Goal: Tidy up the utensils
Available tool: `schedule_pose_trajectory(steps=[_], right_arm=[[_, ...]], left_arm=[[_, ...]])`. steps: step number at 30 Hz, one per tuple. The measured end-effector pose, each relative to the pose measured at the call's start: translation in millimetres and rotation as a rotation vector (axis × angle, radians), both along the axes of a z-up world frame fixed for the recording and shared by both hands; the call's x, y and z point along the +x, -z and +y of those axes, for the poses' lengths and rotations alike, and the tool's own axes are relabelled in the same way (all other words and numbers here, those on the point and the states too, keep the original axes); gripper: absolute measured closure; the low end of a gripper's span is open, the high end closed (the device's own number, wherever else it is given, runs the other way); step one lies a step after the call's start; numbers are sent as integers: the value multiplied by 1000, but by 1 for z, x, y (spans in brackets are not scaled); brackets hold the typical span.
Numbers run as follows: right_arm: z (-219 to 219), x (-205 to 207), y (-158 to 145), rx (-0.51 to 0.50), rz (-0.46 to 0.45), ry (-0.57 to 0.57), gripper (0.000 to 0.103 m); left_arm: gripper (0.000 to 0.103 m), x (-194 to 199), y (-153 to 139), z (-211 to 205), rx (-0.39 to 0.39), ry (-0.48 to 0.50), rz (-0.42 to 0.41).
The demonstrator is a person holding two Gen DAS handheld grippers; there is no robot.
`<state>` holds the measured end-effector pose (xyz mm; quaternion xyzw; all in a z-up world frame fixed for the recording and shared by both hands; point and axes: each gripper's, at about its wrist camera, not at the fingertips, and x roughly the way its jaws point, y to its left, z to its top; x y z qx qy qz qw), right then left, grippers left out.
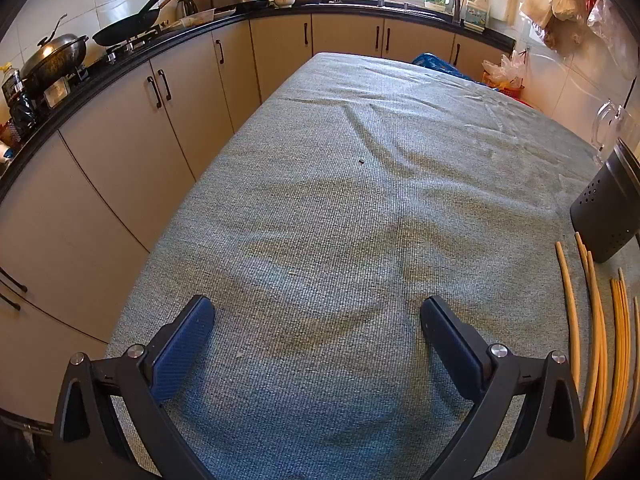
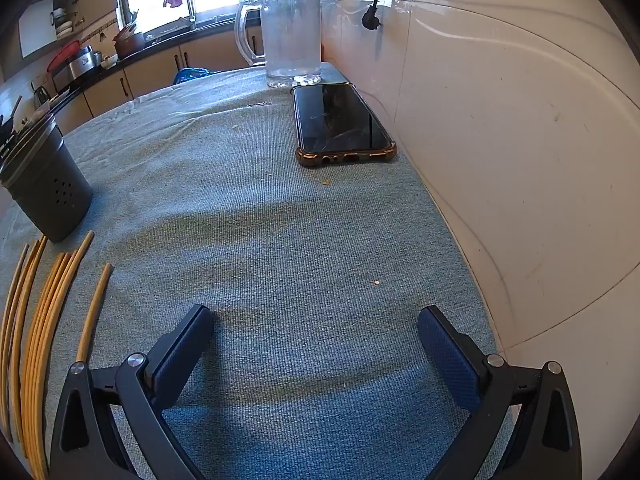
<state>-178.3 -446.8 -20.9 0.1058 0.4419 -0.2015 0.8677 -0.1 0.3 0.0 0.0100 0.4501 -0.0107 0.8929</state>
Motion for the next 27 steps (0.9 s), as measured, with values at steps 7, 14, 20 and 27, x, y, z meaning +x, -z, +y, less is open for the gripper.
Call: schedule_pose_trajectory(steps=[7,14,20,27], right_arm=[[0,0,0,5,-3,0,0],[-2,2,0,18,11,-3,0],[1,4,0,15,20,-10,0],[19,-16,-25,16,-54,10,5]], left_arm=[[0,0,0,0,10,0,3],[0,-4,0,-1,20,-8,-1],[0,-32,-25,-8,20,-17,-86],[0,-90,-84,-29,34,29,-252]])
